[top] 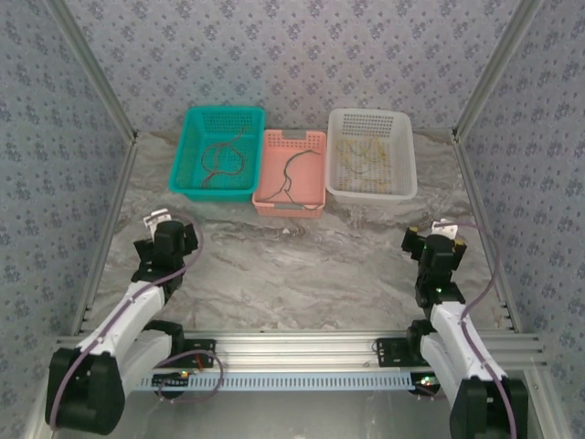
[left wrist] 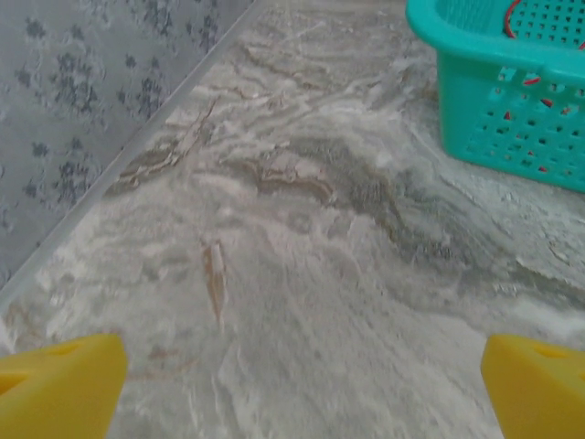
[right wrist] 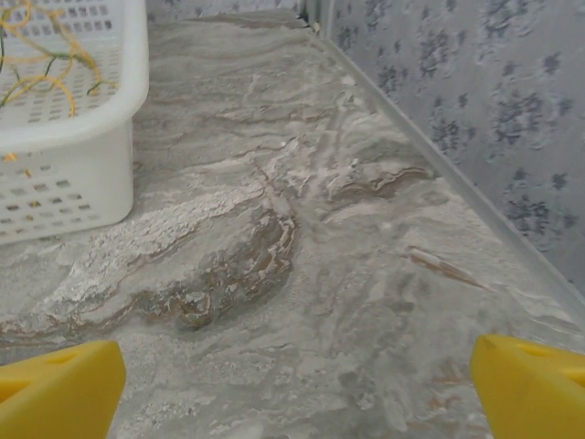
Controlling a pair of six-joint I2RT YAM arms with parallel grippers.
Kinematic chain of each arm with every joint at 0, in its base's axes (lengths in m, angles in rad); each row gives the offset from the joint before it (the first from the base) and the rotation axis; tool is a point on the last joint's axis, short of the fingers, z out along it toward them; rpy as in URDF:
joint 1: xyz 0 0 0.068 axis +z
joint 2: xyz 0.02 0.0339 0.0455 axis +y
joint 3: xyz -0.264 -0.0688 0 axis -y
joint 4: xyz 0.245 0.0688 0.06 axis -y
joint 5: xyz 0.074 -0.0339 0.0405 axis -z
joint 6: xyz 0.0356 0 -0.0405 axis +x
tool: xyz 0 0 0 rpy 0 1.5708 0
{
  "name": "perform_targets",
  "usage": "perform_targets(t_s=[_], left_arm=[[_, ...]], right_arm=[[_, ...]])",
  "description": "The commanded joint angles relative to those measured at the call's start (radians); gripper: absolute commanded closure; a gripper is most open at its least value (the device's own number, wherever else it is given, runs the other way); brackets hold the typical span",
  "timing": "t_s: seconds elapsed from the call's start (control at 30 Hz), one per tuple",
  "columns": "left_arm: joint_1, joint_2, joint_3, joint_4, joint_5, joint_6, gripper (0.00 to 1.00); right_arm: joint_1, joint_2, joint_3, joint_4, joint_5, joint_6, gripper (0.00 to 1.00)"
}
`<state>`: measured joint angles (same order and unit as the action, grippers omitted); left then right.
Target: Untangle the cables
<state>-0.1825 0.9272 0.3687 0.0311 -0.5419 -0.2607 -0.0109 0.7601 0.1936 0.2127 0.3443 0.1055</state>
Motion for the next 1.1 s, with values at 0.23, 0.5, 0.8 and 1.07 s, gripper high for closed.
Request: perform_targets(t_s=[0.23,0.5,0.8,1.07], left_arm=[[0.114,0.329,-0.013,0.56,0.137,0.185,0.01],[0.177,0.534,-0.032,0.87,0.248,0.17,0.01],[0.184,0.602,0.01,0.842,0.313,0.179,0.01],[0.184,0.601,0.009,0.842,0.313,0.177,0.01]], right_arm=[[-0.006,0.406,0.006,0.57,-0.129,-0.067,0.01],[-0.024,0.725,0.044,0.844,-0.208,-0.078,0.01],[-0.019,0.759,0.181,0.625,-0.242,-0.1,0.01],[-0.001,0.762,0.185,0.618,-0.215,-0.112,0.01]])
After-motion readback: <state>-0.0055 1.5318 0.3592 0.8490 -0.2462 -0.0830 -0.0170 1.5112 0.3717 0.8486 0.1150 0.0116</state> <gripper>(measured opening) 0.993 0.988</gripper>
